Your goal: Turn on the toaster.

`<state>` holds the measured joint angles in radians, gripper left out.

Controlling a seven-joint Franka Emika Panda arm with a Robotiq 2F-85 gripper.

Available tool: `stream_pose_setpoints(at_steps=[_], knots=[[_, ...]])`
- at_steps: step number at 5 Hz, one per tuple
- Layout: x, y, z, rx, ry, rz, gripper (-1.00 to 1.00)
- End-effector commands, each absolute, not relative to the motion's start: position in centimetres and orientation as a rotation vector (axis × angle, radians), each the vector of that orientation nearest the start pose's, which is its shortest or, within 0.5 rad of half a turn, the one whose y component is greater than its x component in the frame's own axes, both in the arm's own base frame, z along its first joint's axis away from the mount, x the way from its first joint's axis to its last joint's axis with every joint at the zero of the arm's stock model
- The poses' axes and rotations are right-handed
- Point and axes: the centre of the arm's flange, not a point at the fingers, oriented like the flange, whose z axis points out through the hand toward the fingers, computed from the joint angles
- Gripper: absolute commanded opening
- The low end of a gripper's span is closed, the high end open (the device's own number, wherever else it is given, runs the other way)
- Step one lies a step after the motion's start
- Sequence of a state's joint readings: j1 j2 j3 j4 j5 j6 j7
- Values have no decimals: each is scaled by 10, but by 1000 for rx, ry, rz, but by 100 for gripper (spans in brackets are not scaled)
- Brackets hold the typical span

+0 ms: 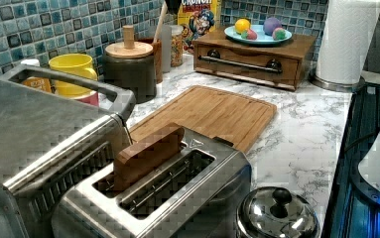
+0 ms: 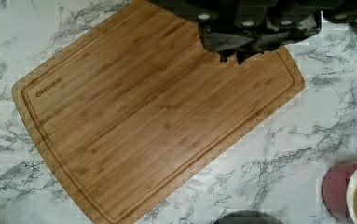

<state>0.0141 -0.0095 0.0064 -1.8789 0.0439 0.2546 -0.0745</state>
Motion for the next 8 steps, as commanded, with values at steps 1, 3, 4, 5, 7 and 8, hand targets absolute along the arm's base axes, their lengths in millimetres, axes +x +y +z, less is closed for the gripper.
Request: stream_pose_setpoints(at_steps=[1,3,4,5,7,8], knots=[[554,17,505,-2938,1028,82,-100],[543,84,494,-3005,795,99,-100],[528,114,488,-3021,702,104,-100],[513,133,478,-3033,640,110,-100],[466,154,470,-3006,621,104,-100],[442,164,467,-3017,605,77,-100]])
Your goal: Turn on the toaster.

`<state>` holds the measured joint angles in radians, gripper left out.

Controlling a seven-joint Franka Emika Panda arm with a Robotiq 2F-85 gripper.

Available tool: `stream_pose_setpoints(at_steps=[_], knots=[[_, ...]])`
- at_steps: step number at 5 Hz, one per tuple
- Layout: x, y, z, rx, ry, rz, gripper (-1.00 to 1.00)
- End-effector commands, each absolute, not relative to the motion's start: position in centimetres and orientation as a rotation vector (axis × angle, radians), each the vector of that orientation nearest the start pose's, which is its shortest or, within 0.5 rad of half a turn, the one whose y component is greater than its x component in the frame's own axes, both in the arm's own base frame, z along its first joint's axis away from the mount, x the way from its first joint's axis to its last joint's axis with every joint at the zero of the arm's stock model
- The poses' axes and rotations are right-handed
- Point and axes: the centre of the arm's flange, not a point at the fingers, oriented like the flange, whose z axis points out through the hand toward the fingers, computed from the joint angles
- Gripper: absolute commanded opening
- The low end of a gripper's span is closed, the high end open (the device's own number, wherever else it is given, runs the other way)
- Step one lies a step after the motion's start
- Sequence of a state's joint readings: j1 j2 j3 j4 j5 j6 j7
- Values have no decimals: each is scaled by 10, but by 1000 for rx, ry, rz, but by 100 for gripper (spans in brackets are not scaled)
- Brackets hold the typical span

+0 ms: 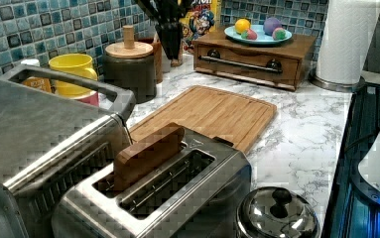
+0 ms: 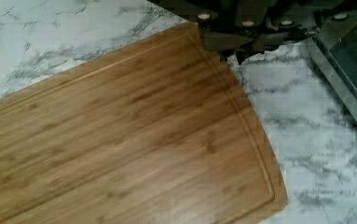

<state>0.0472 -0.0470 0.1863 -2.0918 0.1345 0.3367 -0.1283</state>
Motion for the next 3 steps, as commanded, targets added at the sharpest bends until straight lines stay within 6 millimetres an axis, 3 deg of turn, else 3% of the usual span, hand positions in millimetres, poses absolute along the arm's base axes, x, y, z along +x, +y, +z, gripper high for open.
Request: stream_pose_setpoints(at_steps=[1,3], knots=[[424,174,460,-3030,579,111,-100],[400,204,435,-3076,448,227,-100]])
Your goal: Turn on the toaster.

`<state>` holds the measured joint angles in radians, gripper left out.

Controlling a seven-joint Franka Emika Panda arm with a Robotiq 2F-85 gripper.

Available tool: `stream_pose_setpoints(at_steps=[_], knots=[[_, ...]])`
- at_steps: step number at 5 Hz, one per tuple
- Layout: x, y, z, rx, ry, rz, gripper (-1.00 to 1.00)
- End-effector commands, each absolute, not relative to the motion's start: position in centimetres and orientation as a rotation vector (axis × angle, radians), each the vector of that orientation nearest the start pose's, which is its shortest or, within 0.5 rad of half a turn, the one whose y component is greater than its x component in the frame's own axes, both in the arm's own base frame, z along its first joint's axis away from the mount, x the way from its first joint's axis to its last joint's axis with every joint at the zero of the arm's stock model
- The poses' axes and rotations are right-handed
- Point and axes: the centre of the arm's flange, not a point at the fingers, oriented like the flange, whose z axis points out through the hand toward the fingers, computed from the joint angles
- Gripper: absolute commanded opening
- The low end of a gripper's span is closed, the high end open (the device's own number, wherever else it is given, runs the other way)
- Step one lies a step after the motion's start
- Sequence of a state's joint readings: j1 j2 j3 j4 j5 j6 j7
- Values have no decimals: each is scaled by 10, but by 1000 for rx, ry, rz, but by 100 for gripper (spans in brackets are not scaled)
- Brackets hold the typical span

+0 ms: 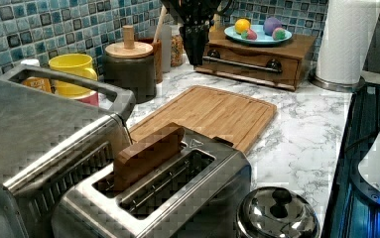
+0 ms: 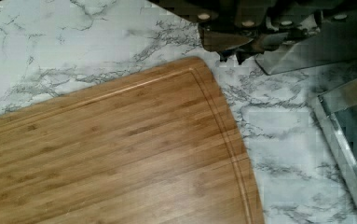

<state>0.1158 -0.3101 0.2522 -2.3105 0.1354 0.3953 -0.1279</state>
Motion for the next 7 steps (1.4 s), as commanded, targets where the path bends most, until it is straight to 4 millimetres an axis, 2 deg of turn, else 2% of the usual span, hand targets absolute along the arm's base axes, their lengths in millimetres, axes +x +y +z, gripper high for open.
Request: stream_pose_setpoints(at_steps=[1,2,3,4,5,6,7], knots=[[391,224,421,-3113,335,343,-100],[380,234,412,-3133,268,378,-100],[372,246,413,-3112,203,376,-100],[367,246,430,-3062,204,246,-100],[363,252,429,-3045,145,270,-100],[347,268,412,-3023,49,306,-100],[345,288,402,-3023,-31,332,-100]])
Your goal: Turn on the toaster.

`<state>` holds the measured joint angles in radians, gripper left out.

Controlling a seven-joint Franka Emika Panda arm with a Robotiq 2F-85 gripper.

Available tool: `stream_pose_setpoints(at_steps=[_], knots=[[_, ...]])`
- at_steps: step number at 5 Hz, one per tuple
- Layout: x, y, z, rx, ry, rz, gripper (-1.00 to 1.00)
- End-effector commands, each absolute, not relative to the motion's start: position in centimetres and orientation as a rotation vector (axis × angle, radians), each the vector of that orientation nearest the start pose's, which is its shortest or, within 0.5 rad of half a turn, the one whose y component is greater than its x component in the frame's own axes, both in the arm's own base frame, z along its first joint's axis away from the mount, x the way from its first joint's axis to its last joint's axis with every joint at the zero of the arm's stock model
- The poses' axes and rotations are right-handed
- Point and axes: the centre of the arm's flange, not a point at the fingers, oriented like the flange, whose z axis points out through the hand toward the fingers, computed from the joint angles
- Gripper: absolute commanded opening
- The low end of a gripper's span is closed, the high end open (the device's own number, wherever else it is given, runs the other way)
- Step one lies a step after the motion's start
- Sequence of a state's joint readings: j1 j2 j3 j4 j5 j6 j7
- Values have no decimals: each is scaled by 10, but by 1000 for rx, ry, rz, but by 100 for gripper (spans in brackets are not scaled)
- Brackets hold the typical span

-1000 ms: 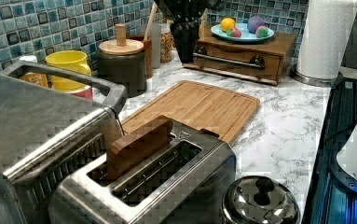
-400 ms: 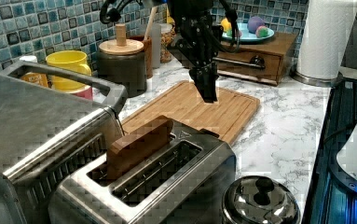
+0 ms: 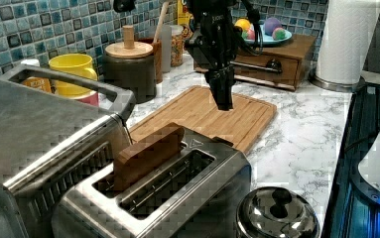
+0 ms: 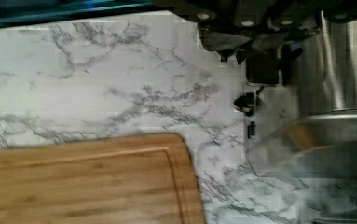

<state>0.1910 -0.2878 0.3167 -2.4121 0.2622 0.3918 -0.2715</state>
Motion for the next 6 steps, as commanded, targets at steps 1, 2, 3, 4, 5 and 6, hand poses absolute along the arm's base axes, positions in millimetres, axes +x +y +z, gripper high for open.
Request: stream_pose_setpoints(at_steps=[1,2,3,4,5,6], knots=[[347,295,398,-3053,6,315,-100],[355,281,399,-3049,125,266,-100],[366,270,399,-3053,240,227,-100],[372,265,395,-3070,287,225,-100],[375,262,388,-3075,311,236,-100],[380,259,382,-3097,313,282,-100]])
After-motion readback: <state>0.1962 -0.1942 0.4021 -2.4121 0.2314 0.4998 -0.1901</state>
